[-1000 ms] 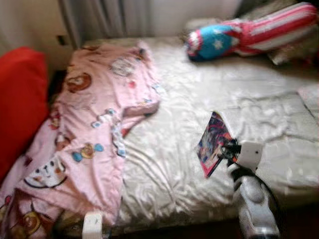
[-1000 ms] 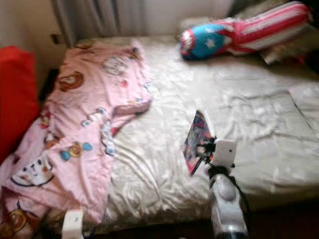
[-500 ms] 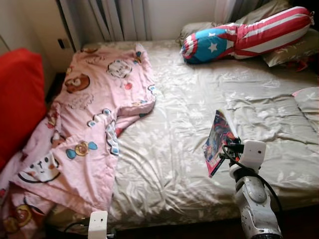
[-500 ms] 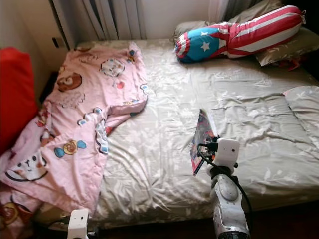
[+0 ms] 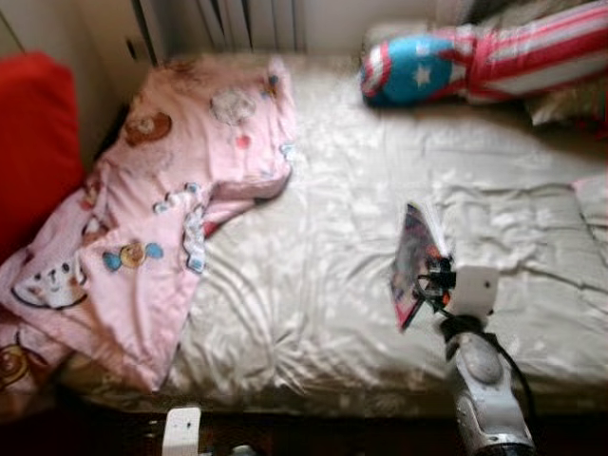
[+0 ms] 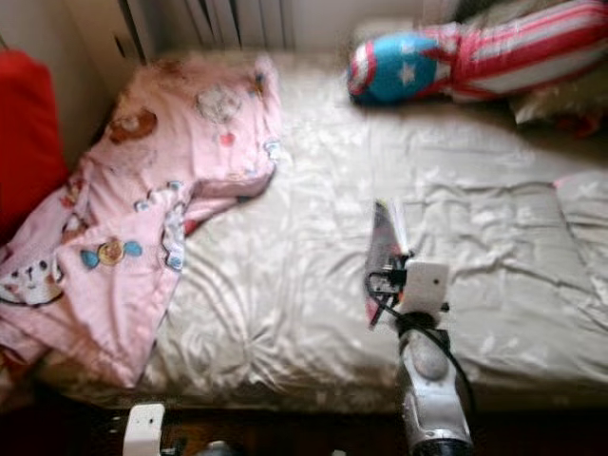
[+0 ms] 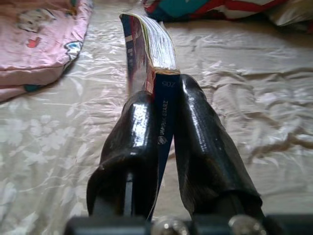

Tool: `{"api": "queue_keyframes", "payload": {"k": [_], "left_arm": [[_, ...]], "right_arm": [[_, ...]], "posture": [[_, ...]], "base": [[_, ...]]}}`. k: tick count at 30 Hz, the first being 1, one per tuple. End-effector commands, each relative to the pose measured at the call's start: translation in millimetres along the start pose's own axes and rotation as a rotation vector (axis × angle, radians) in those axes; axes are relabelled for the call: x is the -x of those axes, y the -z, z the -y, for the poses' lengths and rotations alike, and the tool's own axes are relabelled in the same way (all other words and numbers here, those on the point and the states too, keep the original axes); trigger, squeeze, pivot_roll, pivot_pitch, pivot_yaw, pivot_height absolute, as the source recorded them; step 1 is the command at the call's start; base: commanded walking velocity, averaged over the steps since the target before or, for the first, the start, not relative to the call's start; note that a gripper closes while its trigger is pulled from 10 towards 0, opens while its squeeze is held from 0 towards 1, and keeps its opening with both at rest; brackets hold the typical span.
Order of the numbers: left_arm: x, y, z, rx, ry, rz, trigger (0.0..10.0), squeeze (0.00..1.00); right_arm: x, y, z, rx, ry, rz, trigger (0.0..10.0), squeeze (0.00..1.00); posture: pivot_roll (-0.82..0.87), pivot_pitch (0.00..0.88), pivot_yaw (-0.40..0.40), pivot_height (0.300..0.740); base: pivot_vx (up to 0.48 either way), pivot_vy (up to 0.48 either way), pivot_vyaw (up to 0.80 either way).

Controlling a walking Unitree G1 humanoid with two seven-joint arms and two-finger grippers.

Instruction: Clean up the room

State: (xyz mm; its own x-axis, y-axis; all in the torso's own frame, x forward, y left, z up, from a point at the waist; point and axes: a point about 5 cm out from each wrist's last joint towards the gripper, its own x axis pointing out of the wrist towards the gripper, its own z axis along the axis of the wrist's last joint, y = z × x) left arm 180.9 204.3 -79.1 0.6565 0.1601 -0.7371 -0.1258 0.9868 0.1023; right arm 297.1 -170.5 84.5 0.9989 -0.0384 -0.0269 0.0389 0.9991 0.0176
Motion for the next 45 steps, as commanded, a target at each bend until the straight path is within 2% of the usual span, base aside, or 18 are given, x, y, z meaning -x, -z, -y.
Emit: {"api": "queue_keyframes", "payload": {"k": [1,21,35,45], "left_arm": [[1.7,7.1,4.0,-0.012,0.013,-0.027,10.0,0.0],[3.2,13.7,2.1,-0.009,0.01,-0.057,10.0,0.0],[3.5,13.2,1.6,0.008,0.016,-0.041,10.0,0.0],[3.4,12.3,3.5,0.005,0.02,-0.034,10.0,0.0]], "right_arm": [[0.7,-6.4,9.5,0.015,0.032,0.036,10.0,0.0],[1.0,-5.4,10.1,0.021,0.026,0.029,10.0,0.0],[0.9,-3.2,8.1,0.015,0.016,0.02,10.0,0.0],[2.0,-1.8,7.6,0.016,0.01,0.016,10.0,0.0]], "posture": [[-0.13,0.201,-0.001,0.74],[-0.13,0.201,-0.005,0.74],[-0.13,0.179,-0.005,0.74],[-0.13,0.165,-0.003,0.74]], "base": [[0.0,-0.424,0.0],[0.0,-0.41,0.0],[0.0,0.0,0.0],[0.281,0.0,0.0]]}}
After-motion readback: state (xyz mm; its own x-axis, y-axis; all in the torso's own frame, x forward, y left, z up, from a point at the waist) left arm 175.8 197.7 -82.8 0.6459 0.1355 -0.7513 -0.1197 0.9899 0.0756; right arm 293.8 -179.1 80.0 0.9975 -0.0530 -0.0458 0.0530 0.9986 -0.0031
